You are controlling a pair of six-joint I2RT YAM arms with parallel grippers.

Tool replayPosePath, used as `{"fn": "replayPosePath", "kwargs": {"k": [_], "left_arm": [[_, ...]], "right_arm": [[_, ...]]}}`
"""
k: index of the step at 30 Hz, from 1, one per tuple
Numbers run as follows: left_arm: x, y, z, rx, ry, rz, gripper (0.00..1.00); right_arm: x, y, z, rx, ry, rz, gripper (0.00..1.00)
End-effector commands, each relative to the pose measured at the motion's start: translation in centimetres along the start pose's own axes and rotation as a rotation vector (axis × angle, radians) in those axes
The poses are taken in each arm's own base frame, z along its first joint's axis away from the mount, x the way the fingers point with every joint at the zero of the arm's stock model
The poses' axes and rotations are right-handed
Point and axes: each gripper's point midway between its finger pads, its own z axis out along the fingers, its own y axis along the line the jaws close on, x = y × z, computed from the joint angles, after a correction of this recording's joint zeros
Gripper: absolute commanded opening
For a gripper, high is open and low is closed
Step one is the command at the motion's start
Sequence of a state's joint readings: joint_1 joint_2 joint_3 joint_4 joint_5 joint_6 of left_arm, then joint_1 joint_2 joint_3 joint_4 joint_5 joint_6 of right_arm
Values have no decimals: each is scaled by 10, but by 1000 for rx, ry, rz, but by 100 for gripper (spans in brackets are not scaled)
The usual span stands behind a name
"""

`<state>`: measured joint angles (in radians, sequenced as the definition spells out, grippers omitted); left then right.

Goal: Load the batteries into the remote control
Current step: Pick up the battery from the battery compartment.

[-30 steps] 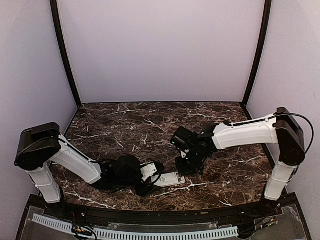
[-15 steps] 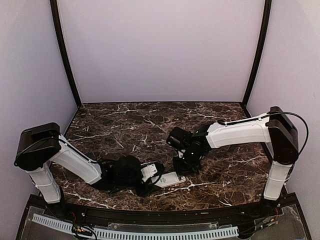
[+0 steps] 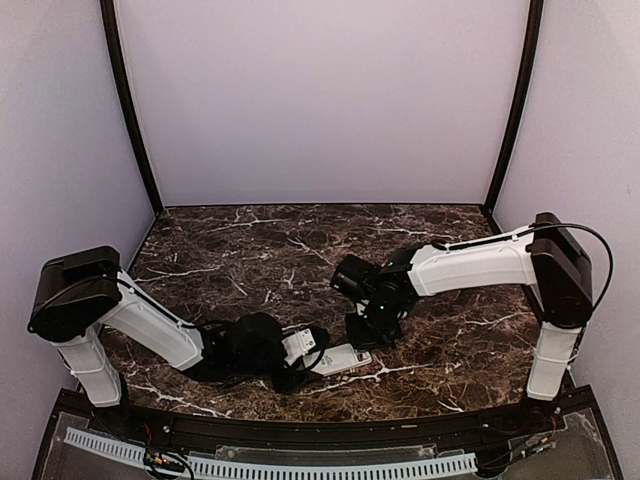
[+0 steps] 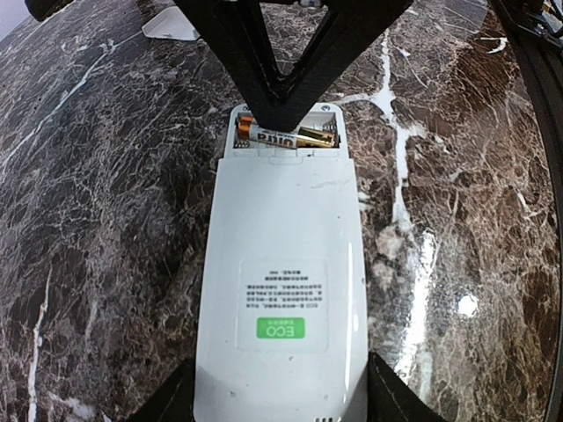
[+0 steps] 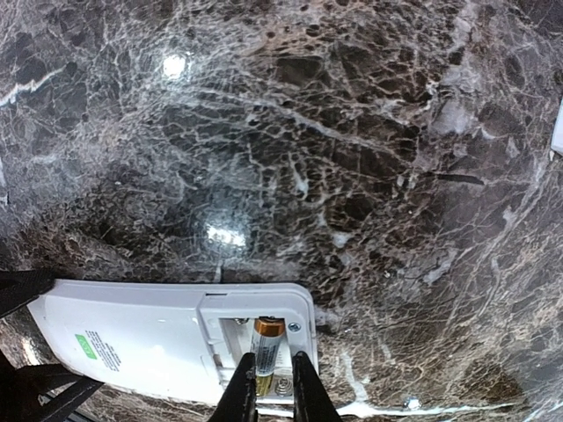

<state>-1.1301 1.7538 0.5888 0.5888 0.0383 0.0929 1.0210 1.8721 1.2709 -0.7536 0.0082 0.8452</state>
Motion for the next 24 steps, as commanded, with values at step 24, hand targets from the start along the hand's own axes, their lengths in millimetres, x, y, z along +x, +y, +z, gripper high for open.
{"fn": "replayPosePath", "kwargs": {"k": [24], "left_arm": [[31,-11,0,26,121,24,7]], "right_arm": [[7,-28,35,178,52,15,12]]}}
